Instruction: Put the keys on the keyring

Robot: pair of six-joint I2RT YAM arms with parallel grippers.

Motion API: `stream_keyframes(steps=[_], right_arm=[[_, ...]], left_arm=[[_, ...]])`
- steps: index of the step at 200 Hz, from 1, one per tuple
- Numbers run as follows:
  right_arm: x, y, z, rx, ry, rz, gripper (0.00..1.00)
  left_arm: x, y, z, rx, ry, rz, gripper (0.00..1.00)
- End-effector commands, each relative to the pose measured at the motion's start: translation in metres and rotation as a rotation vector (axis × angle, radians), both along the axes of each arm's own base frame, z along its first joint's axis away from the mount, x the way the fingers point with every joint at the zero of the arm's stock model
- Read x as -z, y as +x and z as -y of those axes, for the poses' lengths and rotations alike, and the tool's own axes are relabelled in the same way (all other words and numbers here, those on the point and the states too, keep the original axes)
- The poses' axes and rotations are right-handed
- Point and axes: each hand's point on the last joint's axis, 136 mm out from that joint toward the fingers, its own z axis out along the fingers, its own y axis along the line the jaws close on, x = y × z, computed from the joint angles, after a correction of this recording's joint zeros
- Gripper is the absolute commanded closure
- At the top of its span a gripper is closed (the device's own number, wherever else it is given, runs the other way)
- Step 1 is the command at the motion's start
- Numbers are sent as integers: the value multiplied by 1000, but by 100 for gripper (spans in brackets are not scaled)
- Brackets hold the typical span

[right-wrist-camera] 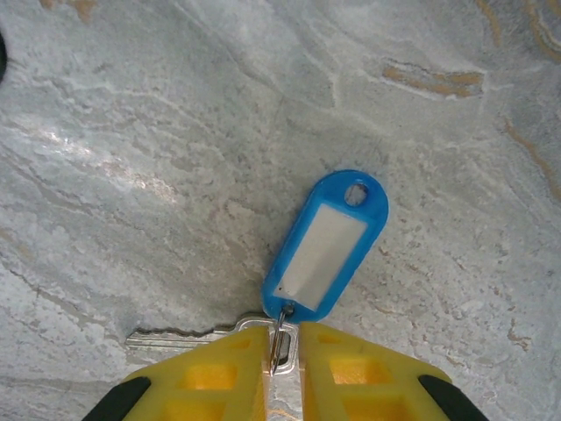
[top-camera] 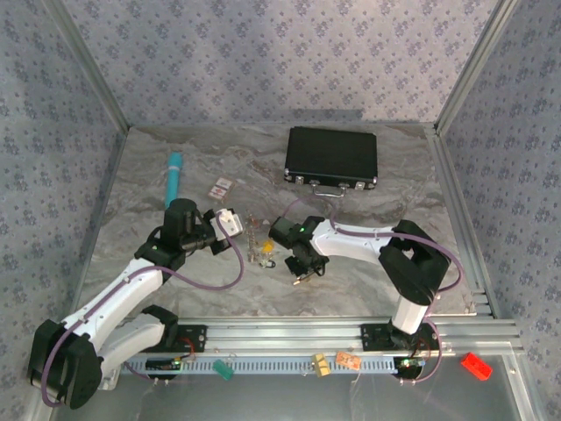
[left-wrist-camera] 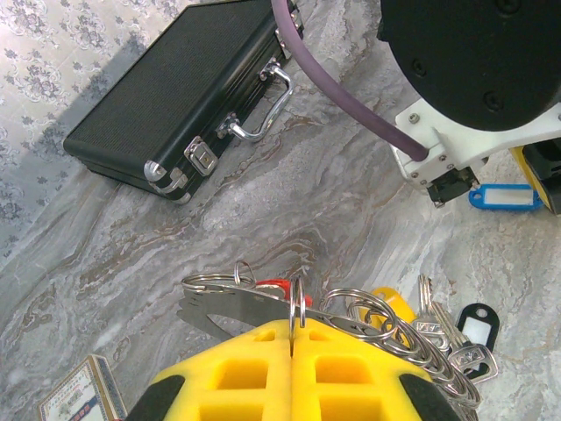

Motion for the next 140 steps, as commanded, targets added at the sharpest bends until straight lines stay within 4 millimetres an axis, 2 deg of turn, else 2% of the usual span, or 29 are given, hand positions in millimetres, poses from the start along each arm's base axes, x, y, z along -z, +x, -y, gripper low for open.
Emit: stream_keyframes(steps=[1,43,97,140], right_arm=[[-1,1,0,6,-28,-1,83],[0,1,1,8,-34,-1,87],[2,0,2,10,-42,-7,85],[2,0,2,9,-46,-11,91]], left_arm=[[-3,-4,2,24,-5,11,100],[-3,-4,3,25,-4,11,100],[-3,-3,2,24,-5,12,100],[-3,-4,2,25,-4,13,100]])
